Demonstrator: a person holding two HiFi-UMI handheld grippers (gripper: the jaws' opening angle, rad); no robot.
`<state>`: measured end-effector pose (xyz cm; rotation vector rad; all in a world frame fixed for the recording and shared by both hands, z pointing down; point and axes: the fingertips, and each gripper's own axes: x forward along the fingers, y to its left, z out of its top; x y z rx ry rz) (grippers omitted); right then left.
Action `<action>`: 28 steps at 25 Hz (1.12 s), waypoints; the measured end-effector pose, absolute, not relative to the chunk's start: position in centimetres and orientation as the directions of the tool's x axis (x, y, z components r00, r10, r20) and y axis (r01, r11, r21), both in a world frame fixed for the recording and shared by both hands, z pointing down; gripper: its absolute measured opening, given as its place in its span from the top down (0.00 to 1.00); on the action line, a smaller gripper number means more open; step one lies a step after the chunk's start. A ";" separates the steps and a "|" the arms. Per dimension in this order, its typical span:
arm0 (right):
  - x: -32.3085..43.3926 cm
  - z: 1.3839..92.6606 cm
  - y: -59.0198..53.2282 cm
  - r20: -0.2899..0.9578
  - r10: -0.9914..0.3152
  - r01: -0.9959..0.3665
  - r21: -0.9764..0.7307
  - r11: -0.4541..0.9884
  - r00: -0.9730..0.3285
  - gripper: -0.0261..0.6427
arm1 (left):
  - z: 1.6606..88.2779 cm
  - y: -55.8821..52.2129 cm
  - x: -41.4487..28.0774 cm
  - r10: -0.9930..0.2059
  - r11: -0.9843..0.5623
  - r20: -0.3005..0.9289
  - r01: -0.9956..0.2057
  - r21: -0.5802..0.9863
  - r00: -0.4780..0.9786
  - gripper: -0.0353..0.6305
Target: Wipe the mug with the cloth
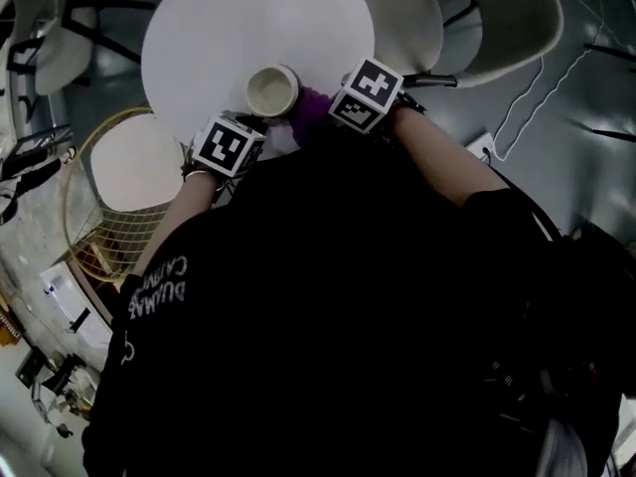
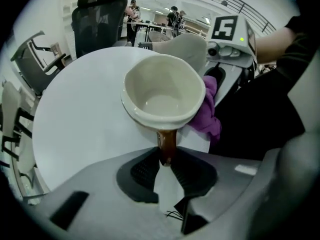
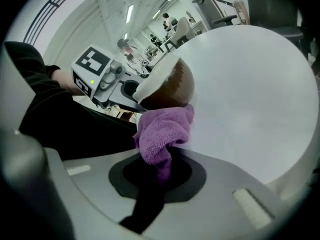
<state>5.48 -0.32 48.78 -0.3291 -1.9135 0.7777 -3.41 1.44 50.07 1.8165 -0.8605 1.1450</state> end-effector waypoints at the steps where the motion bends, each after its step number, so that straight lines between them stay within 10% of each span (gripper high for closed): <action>1: 5.6 49.0 -1.1 0.710 0.542 -0.111 -0.647 0.755 -0.449 0.89 | 50.2 1.6 -3.5 -0.117 -0.442 0.930 -0.857 0.266 0.349 0.84; 15: 5.0 49.9 -8.1 0.798 0.576 0.022 -0.582 0.813 -0.177 0.93 | 50.6 0.3 -4.1 -0.146 -0.394 0.949 -0.896 0.203 0.280 0.84; 28: 1.4 49.7 -13.1 0.857 0.464 0.022 -0.471 0.882 -0.225 0.93 | 50.9 0.2 -4.5 -0.133 -0.394 0.962 -0.904 0.168 0.237 0.84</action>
